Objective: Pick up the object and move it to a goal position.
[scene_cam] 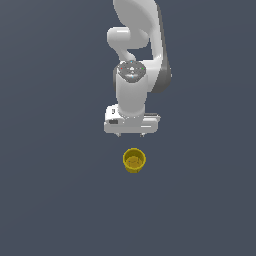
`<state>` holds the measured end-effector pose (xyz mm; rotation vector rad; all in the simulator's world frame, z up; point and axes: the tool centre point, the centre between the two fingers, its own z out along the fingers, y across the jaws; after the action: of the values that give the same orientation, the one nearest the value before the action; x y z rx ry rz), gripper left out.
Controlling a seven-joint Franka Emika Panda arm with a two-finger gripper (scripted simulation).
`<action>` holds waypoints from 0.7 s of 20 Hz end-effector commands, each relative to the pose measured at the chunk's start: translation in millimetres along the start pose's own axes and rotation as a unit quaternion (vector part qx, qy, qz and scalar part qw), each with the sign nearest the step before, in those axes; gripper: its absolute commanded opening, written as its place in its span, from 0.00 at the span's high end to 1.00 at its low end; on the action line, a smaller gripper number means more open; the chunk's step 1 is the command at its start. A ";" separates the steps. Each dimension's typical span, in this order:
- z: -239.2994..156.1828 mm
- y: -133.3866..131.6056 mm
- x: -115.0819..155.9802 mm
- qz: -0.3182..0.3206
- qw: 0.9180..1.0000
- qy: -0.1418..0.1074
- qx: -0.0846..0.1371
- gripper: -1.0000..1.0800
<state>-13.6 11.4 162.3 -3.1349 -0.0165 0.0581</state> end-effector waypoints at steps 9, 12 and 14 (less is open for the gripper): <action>1.6 -14.6 -3.4 -0.007 1.000 -0.007 0.007 0.38; 1.8 -13.9 -2.6 -0.010 1.000 -0.007 0.007 0.38; 2.2 -14.0 -1.4 -0.015 1.000 -0.007 0.007 0.38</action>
<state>-15.9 25.4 160.6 -3.1198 -0.0532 0.0786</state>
